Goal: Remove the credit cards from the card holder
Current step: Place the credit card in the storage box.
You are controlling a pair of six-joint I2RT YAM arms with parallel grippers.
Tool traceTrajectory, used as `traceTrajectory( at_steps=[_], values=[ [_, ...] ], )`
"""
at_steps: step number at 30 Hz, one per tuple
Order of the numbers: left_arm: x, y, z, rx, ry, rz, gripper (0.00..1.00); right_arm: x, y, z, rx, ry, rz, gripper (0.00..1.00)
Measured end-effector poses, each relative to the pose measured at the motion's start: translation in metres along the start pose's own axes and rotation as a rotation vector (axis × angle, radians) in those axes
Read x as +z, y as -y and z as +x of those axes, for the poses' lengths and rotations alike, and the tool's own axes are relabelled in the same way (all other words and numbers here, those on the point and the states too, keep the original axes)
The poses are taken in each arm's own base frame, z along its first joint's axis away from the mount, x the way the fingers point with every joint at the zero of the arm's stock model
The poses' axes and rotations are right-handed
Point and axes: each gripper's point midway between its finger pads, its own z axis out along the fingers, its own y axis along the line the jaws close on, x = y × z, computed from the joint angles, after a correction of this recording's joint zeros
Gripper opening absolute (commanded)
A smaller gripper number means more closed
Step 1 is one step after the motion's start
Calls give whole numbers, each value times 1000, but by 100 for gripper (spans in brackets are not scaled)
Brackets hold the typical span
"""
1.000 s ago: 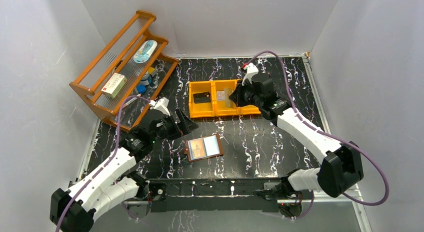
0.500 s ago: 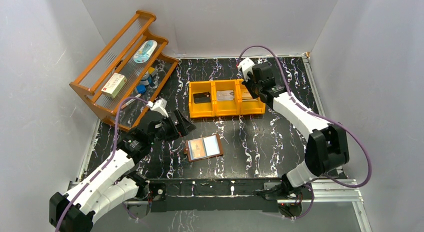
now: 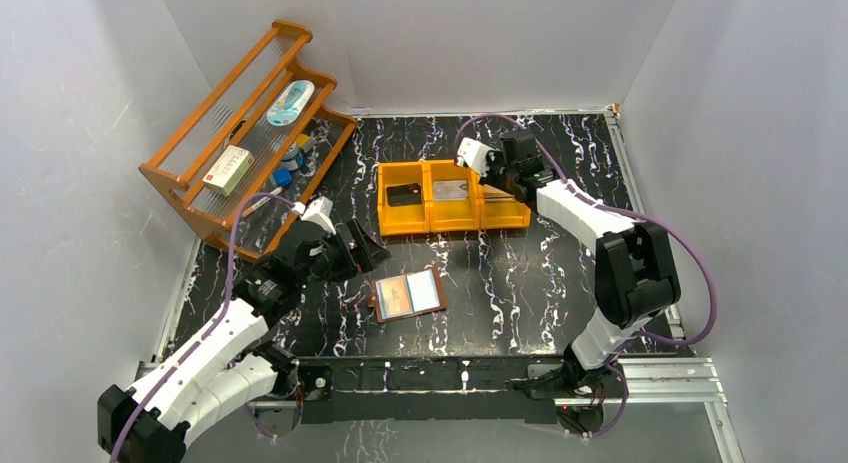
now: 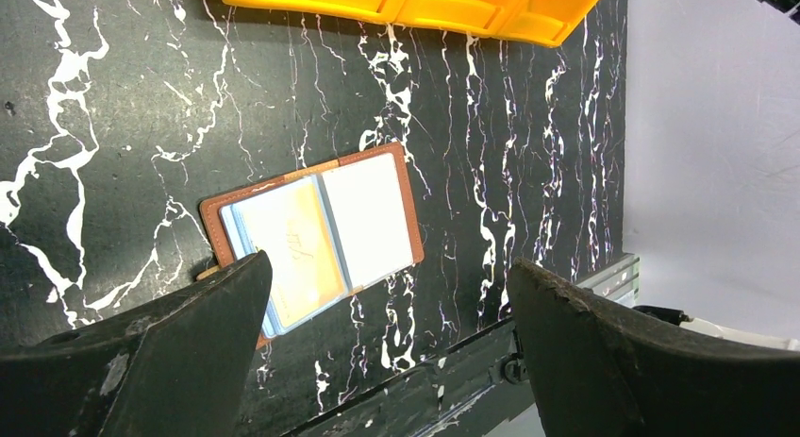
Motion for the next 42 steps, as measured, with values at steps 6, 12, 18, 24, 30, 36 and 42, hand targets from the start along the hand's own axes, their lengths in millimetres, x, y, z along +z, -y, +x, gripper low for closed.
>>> traceTrajectory(
  at_steps=[6, 12, 18, 24, 30, 36, 42],
  values=[
    [-2, -2, -1, 0, 10, -7, 96, 30, 10, 4, -103, 6, -8, 0],
    [-5, -5, -3, 0, 25, -25, 96, 59, -4, 25, -149, -41, -59, 0],
    [-5, -9, -3, -1, 29, -42, 97, 68, 1, 25, -183, -37, -32, 2],
    [-5, -9, -4, -1, 30, -46, 97, 72, 4, 22, -216, -20, -22, 14],
    [-4, -11, -2, -1, 21, -55, 97, 79, -6, 30, -212, -50, -71, 31],
    [-4, -14, 1, -6, 10, -67, 98, 71, -8, 31, -136, -67, -78, 41],
    [-1, -15, 4, -6, -7, -73, 98, 25, 26, -9, -9, 45, 24, 45]
  ],
)
